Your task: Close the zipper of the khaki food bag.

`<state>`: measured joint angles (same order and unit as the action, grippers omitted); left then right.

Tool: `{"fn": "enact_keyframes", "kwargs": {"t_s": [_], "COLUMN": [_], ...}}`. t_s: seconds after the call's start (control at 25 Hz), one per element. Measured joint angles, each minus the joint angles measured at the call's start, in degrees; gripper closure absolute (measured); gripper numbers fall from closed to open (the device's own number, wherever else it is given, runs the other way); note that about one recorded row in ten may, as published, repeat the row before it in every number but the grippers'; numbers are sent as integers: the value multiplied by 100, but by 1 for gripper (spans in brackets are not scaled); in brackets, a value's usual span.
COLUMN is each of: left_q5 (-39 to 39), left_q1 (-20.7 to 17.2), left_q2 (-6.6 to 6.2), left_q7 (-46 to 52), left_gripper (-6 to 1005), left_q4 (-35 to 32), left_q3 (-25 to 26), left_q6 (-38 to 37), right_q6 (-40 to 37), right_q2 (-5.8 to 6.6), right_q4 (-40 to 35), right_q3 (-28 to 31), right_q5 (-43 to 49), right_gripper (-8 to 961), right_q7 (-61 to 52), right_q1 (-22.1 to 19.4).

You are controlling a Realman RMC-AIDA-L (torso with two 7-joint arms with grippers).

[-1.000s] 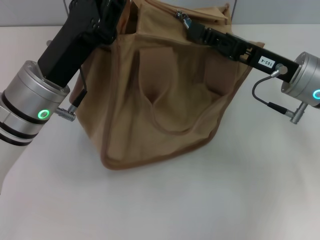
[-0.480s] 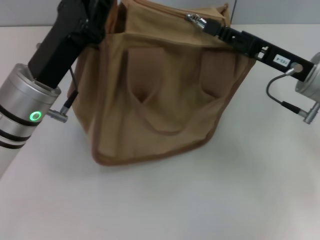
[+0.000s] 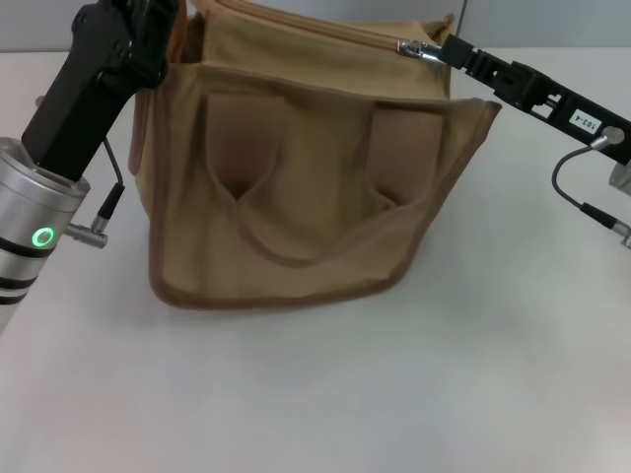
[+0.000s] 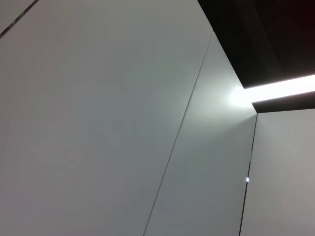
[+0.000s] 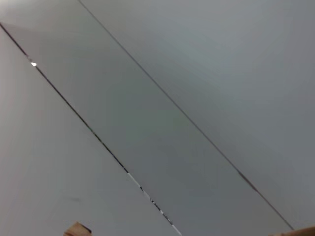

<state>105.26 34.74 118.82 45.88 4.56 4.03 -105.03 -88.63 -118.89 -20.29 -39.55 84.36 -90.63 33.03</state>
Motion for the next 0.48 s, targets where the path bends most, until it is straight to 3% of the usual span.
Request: {"fn": "enact_keyframes", "kwargs": {"t_s": [0.48], "left_q5": [0], "left_q1": [-50], "left_q2": [4], "left_q7": [0], "left_gripper": [922], "left_q4": [-6], "left_q3": [2], "left_q6": [3], "right_q6": [-114], "right_q2": [-22], "right_q4": [-146], "right_q3": [155], "right_q5": [3], "right_gripper": [938], "right_q7": [-1], "right_q1": [-253]}}
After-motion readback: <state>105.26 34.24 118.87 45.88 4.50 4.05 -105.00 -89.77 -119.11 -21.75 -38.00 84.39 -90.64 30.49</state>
